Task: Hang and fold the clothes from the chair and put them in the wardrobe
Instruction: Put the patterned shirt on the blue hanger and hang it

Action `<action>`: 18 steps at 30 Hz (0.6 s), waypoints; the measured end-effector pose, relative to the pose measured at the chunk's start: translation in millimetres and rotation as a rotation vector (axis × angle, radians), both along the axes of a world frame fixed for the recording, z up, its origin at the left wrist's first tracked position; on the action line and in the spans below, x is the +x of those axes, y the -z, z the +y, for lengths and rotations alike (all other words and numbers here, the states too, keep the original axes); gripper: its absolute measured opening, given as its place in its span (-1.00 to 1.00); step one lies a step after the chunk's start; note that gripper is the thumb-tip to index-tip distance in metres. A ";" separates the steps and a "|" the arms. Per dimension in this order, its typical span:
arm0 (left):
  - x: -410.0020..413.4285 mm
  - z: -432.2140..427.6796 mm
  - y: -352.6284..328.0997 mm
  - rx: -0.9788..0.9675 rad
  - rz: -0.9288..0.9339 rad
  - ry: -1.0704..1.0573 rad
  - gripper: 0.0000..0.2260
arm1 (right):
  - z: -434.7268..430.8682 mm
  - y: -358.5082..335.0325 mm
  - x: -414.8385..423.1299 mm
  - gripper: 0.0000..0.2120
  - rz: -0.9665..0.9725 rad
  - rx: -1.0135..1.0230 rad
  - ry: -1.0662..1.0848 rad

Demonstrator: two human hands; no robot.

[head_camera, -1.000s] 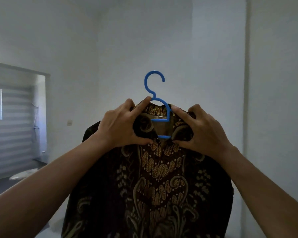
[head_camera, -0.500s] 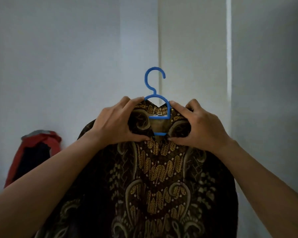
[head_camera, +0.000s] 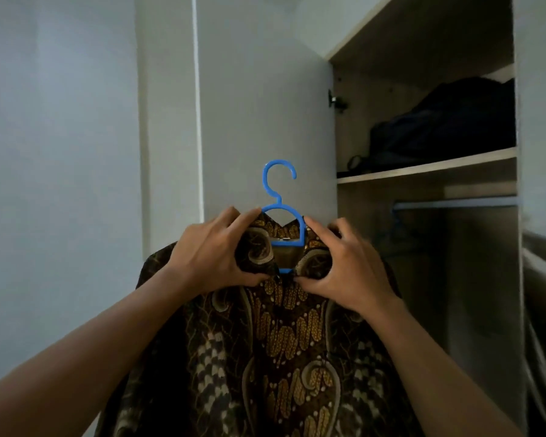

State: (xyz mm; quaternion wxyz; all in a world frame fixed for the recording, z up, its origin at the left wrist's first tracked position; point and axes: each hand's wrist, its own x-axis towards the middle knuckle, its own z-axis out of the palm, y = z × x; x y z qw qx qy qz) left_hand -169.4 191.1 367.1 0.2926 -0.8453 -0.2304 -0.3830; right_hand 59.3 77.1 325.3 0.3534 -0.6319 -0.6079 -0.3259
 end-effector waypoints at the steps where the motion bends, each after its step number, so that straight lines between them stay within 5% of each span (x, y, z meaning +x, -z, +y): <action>1: 20.3 -2.1 4.6 -0.008 0.006 0.005 -0.03 | -5.6 5.8 16.6 -0.03 0.033 -0.011 0.012; 18: 283.7 61.7 26.0 -0.006 0.084 0.156 -0.02 | 26.5 38.2 250.2 -0.03 0.446 0.034 0.035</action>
